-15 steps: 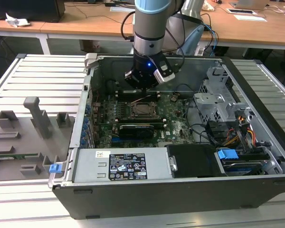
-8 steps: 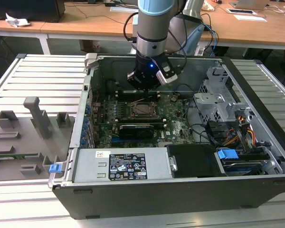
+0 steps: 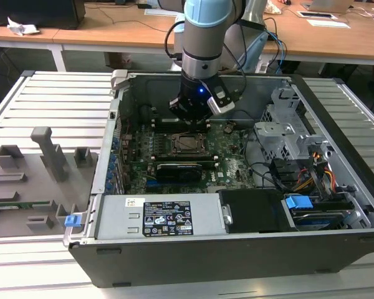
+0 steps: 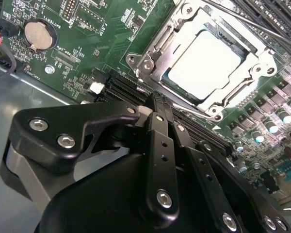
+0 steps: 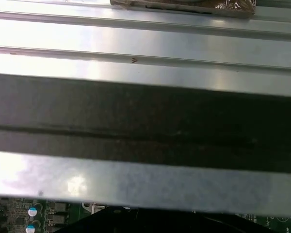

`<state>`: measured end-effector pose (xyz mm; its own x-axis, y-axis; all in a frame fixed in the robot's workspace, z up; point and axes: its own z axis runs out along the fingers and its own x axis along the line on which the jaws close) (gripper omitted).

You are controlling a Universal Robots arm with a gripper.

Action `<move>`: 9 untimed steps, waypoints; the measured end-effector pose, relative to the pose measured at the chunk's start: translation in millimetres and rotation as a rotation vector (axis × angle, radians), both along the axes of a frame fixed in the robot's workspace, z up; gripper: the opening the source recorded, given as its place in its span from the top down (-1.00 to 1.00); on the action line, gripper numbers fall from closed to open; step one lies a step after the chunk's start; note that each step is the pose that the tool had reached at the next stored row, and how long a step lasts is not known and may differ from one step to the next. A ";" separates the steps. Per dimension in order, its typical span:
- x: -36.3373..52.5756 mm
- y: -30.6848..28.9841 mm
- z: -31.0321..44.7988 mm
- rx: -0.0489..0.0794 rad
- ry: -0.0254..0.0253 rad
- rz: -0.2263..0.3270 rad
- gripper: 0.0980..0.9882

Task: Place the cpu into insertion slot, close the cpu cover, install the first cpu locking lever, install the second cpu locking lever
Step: 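Install the first cpu locking lever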

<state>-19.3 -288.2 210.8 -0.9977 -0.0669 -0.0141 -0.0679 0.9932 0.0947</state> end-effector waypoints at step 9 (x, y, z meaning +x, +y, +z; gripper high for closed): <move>0.5 -0.1 -6.3 -0.001 0.0002 0.000 0.97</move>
<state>-18.8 -288.2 204.6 -0.9977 -0.0669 -0.0139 -0.0679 0.9933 0.0937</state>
